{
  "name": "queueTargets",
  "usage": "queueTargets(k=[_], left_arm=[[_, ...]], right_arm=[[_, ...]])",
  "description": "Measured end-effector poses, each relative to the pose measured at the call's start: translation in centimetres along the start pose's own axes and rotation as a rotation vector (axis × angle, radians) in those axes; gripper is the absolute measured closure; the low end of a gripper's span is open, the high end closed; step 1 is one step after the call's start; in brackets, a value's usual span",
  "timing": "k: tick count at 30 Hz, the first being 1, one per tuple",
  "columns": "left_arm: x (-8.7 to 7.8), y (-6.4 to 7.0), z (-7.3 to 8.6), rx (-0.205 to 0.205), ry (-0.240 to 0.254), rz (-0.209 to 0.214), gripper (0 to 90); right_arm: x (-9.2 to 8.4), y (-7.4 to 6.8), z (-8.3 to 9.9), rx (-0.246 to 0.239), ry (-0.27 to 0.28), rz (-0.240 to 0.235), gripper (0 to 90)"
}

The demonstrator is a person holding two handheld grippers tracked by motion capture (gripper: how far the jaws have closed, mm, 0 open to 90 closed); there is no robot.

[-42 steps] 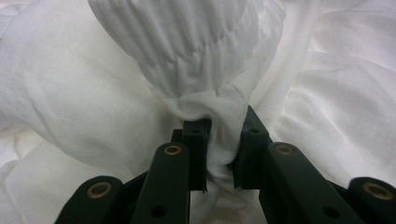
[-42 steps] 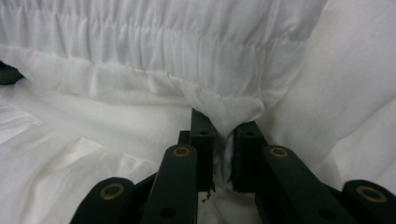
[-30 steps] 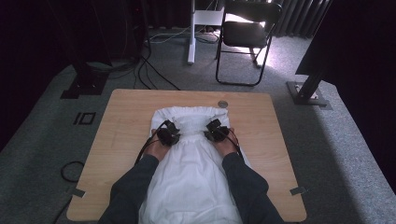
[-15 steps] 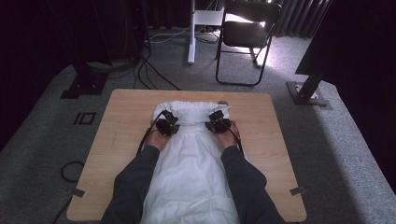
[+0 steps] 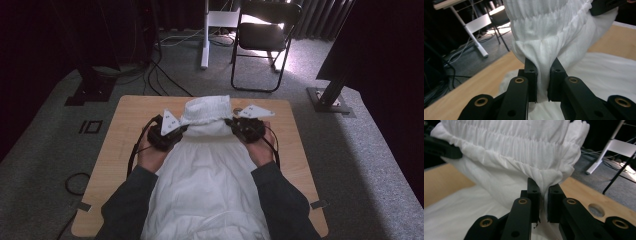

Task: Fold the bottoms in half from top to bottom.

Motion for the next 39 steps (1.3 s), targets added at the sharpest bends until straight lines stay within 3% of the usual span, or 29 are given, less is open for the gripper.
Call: queueTargets(k=[1,2,4,5,6,7,12,14,15,17,21,22,27,29,33,39], left_arm=[[-0.4,0.9,0.9,0.007,-0.006,0.015,81.3],[-0.5,1.5,1.5,0.007,-0.011,0.024,81.3],[-0.6,3.3,3.6,0.009,-0.045,0.061,81.2],[-0.6,3.3,3.6,0.009,-0.045,0.061,81.2],[-0.3,4.8,5.4,0.001,-0.083,0.097,81.0],[0.1,6.2,7.3,0.0,-0.134,0.125,81.0],[2.4,9.5,12.6,-0.037,-0.292,0.238,80.8],[3.5,10.5,14.1,-0.022,-0.355,0.264,80.8],[3.9,10.7,14.5,-0.002,-0.377,0.255,80.8],[4.1,10.6,14.6,0.028,-0.373,0.242,80.9],[4.4,10.1,14.6,0.045,-0.381,0.239,81.0],[4.7,9.4,14.6,0.043,-0.383,0.232,81.0],[6.1,7.4,14.3,0.041,-0.404,0.214,80.9],[6.9,6.5,13.9,0.037,-0.432,0.217,80.8],[8.9,5.0,13.2,0.053,-0.457,0.168,80.7],[11.8,2.5,12.3,-0.007,-0.454,0.122,80.7]], right_arm=[[-1.0,-1.1,1.5,-0.007,-0.017,-0.027,83.5],[-1.0,-1.1,1.5,-0.007,-0.017,-0.027,83.5],[-1.5,-1.8,3.2,-0.007,-0.038,-0.038,83.5],[-1.5,-1.8,3.2,-0.007,-0.038,-0.038,83.5],[-1.8,-3.0,6.7,-0.005,-0.096,-0.051,83.5],[-1.8,-3.2,7.7,-0.002,-0.116,-0.061,83.5],[-1.2,-4.6,14.6,0.015,-0.278,-0.105,83.2],[-0.9,-4.7,16.8,0.033,-0.337,-0.11,82.8],[-0.7,-4.7,17.7,0.043,-0.363,-0.111,82.6],[-0.4,-4.8,18.9,0.043,-0.391,-0.112,82.4],[-0.1,-4.9,18.9,0.041,-0.389,-0.115,82.2],[0.0,-4.9,18.9,0.043,-0.387,-0.117,82.3],[1.3,-4.4,18.6,0.113,-0.354,-0.148,82.3],[1.9,-4.2,18.4,0.092,-0.347,-0.139,82.4],[3.6,-3.4,17.6,0.043,-0.358,-0.103,82.5],[6.6,-0.6,16.5,0.125,-0.361,-0.139,82.8]])
Point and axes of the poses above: each handheld gripper's, and its own axes: x roughly forward along the jaws, z roughly out of its underside, y roughly to its right, the point moved 6 cm from there along x, roughly forward along the jaws, and after that the axes turned 2 degrees about z, right-handed, at the moved point
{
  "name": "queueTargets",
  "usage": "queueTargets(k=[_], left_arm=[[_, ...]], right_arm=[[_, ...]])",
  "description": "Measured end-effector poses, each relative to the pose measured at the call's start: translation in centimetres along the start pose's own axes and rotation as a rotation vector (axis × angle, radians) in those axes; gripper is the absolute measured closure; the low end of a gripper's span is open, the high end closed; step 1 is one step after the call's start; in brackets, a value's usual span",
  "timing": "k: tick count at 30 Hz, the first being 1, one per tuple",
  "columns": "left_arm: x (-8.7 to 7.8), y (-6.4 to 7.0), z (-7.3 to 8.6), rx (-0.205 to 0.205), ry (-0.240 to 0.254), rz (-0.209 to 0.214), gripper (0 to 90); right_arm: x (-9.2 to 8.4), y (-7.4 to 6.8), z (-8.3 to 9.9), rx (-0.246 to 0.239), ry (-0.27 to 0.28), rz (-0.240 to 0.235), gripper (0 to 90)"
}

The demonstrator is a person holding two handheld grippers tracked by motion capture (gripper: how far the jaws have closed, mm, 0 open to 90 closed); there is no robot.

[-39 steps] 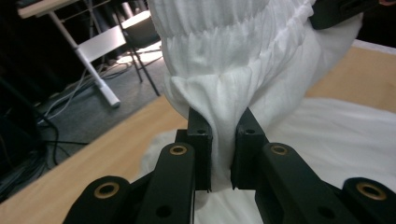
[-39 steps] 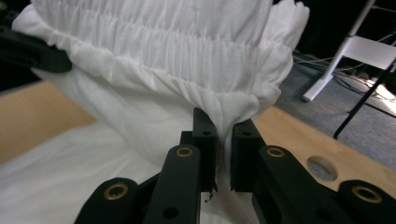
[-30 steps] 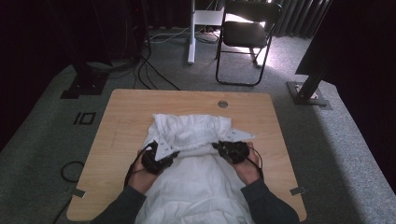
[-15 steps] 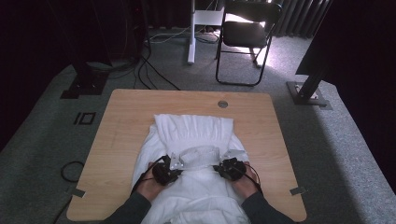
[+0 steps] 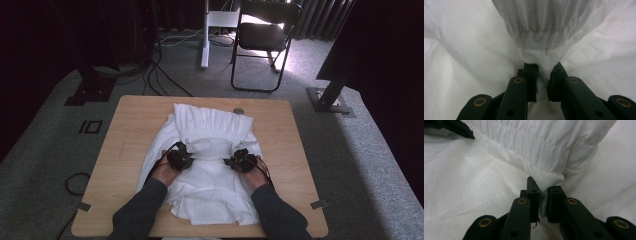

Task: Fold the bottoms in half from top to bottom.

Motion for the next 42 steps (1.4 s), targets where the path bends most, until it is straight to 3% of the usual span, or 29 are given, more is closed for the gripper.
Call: queueTargets(k=[7,9,14,17,19,20,21,24,28,31,33,35,37,40,42], left_arm=[[1.8,-2.1,-1.8,-0.094,0.034,-0.054,80.7],[2.2,-2.5,-2.1,-0.107,0.043,-0.07,80.7],[2.5,-2.8,-2.4,-0.12,0.05,-0.095,80.8],[2.4,-2.9,-2.3,-0.146,0.051,-0.079,79.2],[2.3,-3.0,-2.2,-0.155,0.047,-0.065,70.7],[1.7,-3.1,-2.1,-0.199,0.063,0.003,70.7],[1.1,-3.3,-2.1,-0.208,0.079,0.017,61.4],[-0.9,-4.0,-2.3,-0.254,0.157,0.054,54.4],[-3.4,-6.1,-3.0,-0.36,0.28,0.099,53.6],[-3.7,-7.7,-3.7,-0.413,0.305,0.09,53.8],[-3.1,-8.6,-4.2,-0.436,0.286,0.07,56.0],[-2.1,-9.3,-4.5,-0.462,0.251,0.045,59.6],[-1.0,-9.6,-4.8,-0.486,0.235,0.054,63.7],[0.8,-9.2,-5.1,-0.477,0.181,0.063,66.7],[1.6,-8.5,-5.2,-0.442,0.162,0.075,66.9]], right_arm=[[2.1,3.0,-2.8,0.044,-0.026,0.031,82.9],[2.6,3.5,-3.4,0.062,-0.022,0.05,82.9],[3.2,3.8,-4.0,0.055,-0.02,0.09,82.9],[3.1,3.9,-4.0,0.058,-0.024,0.072,80.5],[3.0,4.0,-4.0,0.049,-0.024,0.054,76.2],[2.9,4.0,-4.0,0.044,-0.021,0.035,67.9],[2.3,4.3,-4.0,0.061,-0.031,0.019,53.3],[0.8,4.5,-4.4,0.075,0.001,0.019,40.3],[-1.8,5.0,-6.0,0.09,0.098,0.008,36.0],[-2.8,5.9,-7.2,0.138,0.153,0.019,38.6],[-2.6,6.6,-7.9,0.171,0.162,0.057,46.8],[-1.8,7.7,-8.3,0.209,0.14,0.146,52.1],[-0.6,9.0,-8.5,0.29,0.123,0.199,54.5],[1.3,10.3,-8.4,0.384,0.085,0.202,56.6],[2.3,10.4,-8.2,0.404,0.061,0.17,58.1]])
Point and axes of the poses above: each handheld gripper's, and its own axes: x roughly forward along the jaws, z roughly out of its underside, y roughly to its right, the point moved 6 cm from there along x, roughly forward along the jaws, and after that the axes turned 2 degrees about z, right-handed, at the moved point
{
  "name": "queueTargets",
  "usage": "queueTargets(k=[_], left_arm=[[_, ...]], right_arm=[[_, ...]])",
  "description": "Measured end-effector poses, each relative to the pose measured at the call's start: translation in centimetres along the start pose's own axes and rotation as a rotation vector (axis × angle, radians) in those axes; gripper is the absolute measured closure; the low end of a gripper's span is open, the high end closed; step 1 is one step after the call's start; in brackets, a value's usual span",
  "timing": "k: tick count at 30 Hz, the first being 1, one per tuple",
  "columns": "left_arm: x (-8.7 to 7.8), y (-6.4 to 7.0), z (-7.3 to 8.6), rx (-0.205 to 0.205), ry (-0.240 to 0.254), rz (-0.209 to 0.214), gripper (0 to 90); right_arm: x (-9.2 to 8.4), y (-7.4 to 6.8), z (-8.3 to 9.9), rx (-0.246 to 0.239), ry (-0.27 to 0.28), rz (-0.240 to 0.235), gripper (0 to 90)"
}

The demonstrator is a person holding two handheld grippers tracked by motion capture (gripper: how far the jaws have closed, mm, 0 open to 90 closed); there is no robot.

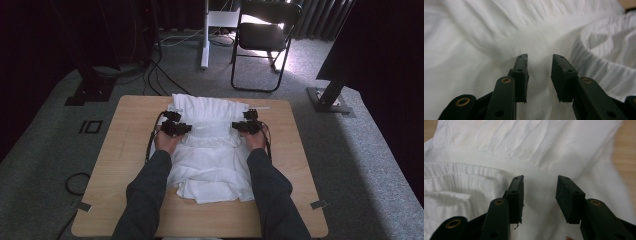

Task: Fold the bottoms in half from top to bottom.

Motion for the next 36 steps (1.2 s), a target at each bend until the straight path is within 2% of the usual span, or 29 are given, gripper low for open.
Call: queueTargets(k=[2,4,8,10,12,14,16,19,21,24,28,29,31,33,36], left_arm=[[0.4,0.6,0.3,0.017,-0.01,0.024,67.7],[0.2,1.3,0.7,0.039,-0.005,0.057,67.7],[-1.1,2.7,1.7,0.084,0.032,0.147,67.7],[-1.5,3.5,2.7,0.131,0.014,0.204,67.6],[-1.6,4.1,3.8,0.187,-0.02,0.234,67.1],[-1.7,4.5,4.7,0.218,-0.049,0.262,67.1],[-1.5,4.6,5.3,0.243,-0.069,0.26,66.9],[-1.3,4.6,5.5,0.236,-0.08,0.252,66.7],[-1.1,4.5,5.8,0.225,-0.086,0.247,66.5],[-1.1,4.5,6.3,0.222,-0.076,0.231,66.7],[-1.7,5.0,7.3,0.23,-0.057,0.194,66.9],[-1.9,5.2,7.6,0.231,-0.05,0.189,67.0],[-2.5,5.8,8.4,0.226,-0.047,0.192,67.0],[-3.2,6.4,9.4,0.24,-0.045,0.188,66.9],[-4.3,7.4,10.8,0.244,-0.044,0.187,66.9]], right_arm=[[0.5,-0.4,0.3,-0.02,-0.014,-0.027,59.7],[0.2,-0.8,0.6,-0.036,-0.007,-0.088,59.9],[-1.4,-1.2,1.5,-0.069,0.016,-0.177,59.3],[-2.4,-1.4,2.3,-0.109,0.019,-0.219,58.4],[-3.4,-1.4,2.8,-0.162,0.033,-0.215,57.3],[-4.4,-1.0,2.5,-0.16,0.069,-0.188,57.3],[-5.0,-0.8,1.7,-0.127,0.103,-0.196,57.2],[-5.2,-1.2,1.2,-0.115,0.113,-0.201,56.9],[-4.6,-3.0,1.6,-0.171,0.085,-0.214,56.4],[-3.2,-4.7,3.6,-0.28,0.014,-0.156,57.9],[-1.2,-5.0,7.5,-0.337,-0.093,-0.095,60.9],[-1.3,-5.1,7.9,-0.342,-0.049,-0.1,61.0],[-1.8,-5.1,8.5,-0.317,-0.043,-0.122,61.2],[-2.4,-5.5,9.3,-0.347,-0.058,-0.122,61.2],[-3.5,-6.5,10.7,-0.402,-0.07,-0.098,61.3]])
Point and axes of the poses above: each handheld gripper's, and its own axes: x roughly forward along the jaws, z roughly out of its underside, y roughly to its right, the point moved 6 cm from there along x, roughly forward along the jaws, and after that the axes turned 2 degrees about z, right-handed, at the moved point
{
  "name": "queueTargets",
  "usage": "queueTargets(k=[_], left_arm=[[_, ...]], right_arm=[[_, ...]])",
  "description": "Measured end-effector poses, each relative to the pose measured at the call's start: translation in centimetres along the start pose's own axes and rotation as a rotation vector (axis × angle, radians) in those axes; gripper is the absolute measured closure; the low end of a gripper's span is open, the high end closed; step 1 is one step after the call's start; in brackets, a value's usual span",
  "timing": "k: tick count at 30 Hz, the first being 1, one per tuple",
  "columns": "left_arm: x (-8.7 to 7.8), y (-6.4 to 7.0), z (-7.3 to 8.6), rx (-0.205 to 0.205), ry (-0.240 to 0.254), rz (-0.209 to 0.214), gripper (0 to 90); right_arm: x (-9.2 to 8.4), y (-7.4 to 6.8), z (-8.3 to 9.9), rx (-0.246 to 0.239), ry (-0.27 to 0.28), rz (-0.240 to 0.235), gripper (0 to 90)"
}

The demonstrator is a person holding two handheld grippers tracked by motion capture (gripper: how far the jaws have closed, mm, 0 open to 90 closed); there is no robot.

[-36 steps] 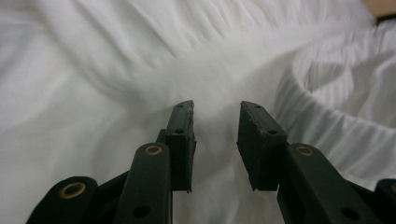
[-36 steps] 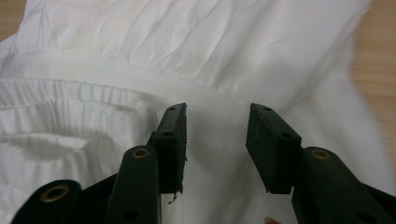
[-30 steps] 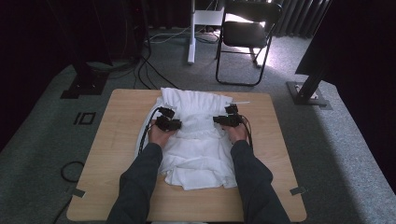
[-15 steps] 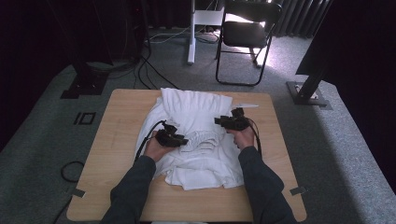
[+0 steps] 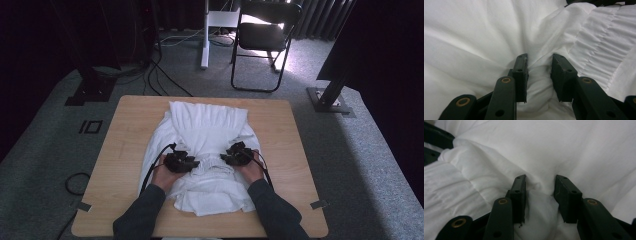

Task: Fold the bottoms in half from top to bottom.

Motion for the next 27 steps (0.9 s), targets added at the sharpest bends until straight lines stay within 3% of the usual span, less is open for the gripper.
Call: queueTargets(k=[4,6,8,9,13,14,16,18,20,23,27], left_arm=[[-1.2,1.9,1.5,0.015,-0.019,0.019,66.4],[-1.7,2.6,2.3,0.005,-0.017,0.045,65.9],[-1.7,2.6,2.3,0.005,-0.017,0.045,65.7],[-2.2,3.7,3.3,-0.004,0.0,0.059,65.6],[-2.9,5.3,4.2,-0.015,-0.001,0.065,65.2],[-3.1,5.6,4.2,0.0,-0.006,0.063,64.9],[-3.8,5.6,3.6,0.053,0.003,0.021,59.8],[-4.7,4.5,2.2,0.076,0.031,-0.04,55.5],[-5.9,2.4,0.3,0.073,0.072,-0.119,53.9],[-7.2,-1.9,-2.6,0.034,0.127,-0.248,51.2],[-7.3,-7.7,-5.4,-0.034,0.127,-0.392,48.5]], right_arm=[[-1.2,-2.2,1.6,-0.057,-0.003,0.02,61.5],[-1.9,-3.2,2.4,-0.061,-0.002,0.013,61.5],[-2.2,-3.5,2.7,-0.064,0.001,0.009,61.5],[-2.7,-4.2,3.4,-0.073,0.004,0.004,61.6],[-3.6,-5.2,4.4,-0.087,-0.003,-0.01,61.6],[-3.8,-5.4,4.6,-0.091,-0.002,-0.013,61.6],[-4.1,-5.7,5.0,-0.099,0.005,-0.014,61.8],[-4.2,-5.8,5.3,-0.095,0.016,-0.014,61.9],[-4.2,-5.7,5.3,-0.093,0.018,-0.022,62.0],[-4.2,-5.6,5.3,-0.092,0.016,-0.031,62.1],[-4.2,-5.6,5.3,-0.094,0.016,-0.033,62.1]])
Point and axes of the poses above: each handheld gripper's, and its own axes: x roughly forward along the jaws, z roughly out of its underside, y roughly to its right, the point moved 6 cm from there along x, roughly forward along the jaws, and after that the axes turned 2 degrees about z, right-handed, at the moved point
